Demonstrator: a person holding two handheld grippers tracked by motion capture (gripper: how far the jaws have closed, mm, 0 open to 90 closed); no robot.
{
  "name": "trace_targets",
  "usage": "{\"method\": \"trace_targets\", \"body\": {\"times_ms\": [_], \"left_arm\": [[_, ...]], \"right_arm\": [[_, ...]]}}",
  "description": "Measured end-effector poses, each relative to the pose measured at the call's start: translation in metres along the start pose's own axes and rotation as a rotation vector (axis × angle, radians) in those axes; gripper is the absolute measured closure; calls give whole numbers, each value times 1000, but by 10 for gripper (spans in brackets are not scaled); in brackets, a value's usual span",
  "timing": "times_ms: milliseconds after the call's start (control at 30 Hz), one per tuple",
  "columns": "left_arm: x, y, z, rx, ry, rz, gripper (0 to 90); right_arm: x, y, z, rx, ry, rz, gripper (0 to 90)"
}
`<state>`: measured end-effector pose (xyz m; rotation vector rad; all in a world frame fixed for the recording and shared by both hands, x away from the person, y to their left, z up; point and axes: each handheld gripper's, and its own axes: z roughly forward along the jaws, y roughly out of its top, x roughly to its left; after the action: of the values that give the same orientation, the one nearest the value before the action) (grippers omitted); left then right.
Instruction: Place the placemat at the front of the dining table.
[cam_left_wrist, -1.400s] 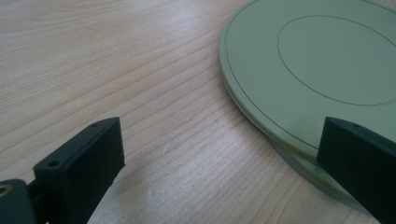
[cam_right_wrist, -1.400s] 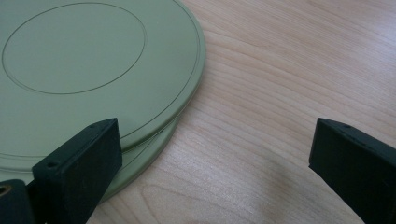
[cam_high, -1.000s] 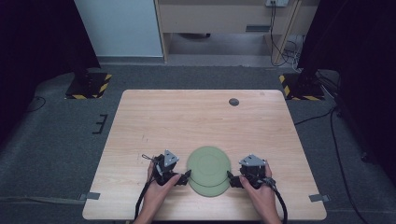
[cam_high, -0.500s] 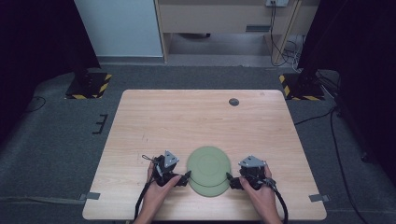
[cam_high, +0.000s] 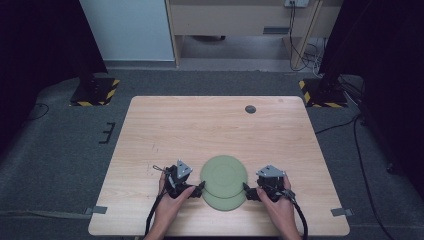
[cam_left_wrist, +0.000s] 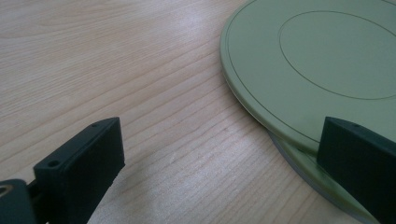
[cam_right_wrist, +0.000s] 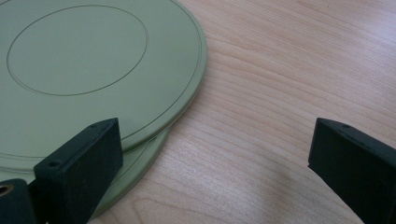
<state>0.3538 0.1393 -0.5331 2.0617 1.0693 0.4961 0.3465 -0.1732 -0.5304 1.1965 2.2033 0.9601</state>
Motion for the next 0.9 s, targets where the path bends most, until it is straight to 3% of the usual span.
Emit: {"method": "trace_targets", "body": {"times_ms": [600, 900], "left_arm": [[-3, -1, -1, 6, -3, 4, 12], [-3, -1, -2, 5, -3, 5, 16]], "right_arm": [[3, -1, -2, 7, 18, -12, 42], [-1, 1, -2, 25, 43, 13, 58]]}}
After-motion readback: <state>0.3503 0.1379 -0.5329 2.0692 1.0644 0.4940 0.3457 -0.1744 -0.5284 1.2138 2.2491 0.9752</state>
